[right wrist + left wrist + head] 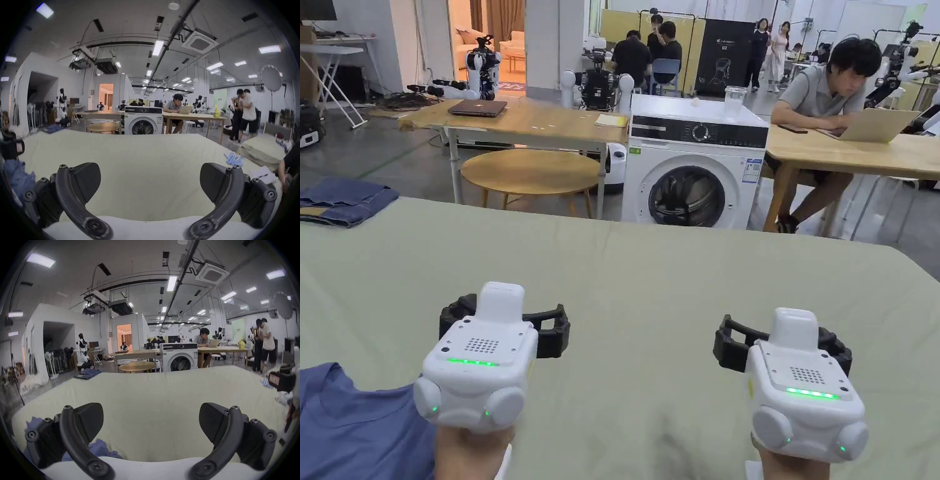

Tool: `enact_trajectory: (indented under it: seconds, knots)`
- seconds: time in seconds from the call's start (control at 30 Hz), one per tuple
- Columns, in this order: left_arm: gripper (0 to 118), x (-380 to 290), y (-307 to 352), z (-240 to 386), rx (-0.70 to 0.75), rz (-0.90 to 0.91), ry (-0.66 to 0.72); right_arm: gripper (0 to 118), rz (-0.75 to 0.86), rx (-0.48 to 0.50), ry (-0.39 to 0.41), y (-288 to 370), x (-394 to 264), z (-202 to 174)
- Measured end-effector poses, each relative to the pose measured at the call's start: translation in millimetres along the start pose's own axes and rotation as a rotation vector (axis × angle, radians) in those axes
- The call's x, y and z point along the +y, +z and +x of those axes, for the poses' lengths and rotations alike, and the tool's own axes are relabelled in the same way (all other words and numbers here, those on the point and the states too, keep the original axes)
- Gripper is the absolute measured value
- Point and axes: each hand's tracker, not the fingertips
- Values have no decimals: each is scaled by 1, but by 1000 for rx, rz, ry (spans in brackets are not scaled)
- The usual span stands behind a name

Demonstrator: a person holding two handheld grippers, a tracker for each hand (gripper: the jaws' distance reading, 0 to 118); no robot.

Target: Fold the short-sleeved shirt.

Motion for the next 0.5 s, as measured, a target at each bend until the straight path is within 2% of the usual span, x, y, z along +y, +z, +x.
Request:
enact_trajectory:
  seconds: [0.1, 0.23, 0.27, 0.33, 0.43, 0.47, 0.5]
  knots:
    - [116, 2, 0, -14, -27, 2, 156, 118, -14, -4, -115, 0, 5, 10]
    - [116, 6, -1, -26, -39, 3, 242, 118, -20, -1, -147, -2, 10, 17]
    - [116, 7, -1, -28, -42, 6, 261, 118, -21, 2, -177, -2, 11, 20]
    - [116, 7, -1, -36, -73, 16, 358, 118, -23, 16, -280, -1, 13, 27]
    - [116, 6, 0, -50, -119, 34, 574, 118, -47, 51, -505, -1, 15, 40]
    - [116, 6, 1, -53, -132, 42, 629, 118, -53, 58, -554, -2, 15, 43]
    - [116, 8, 1, -53, -110, 44, 605, 118, -51, 65, -562, -3, 16, 44]
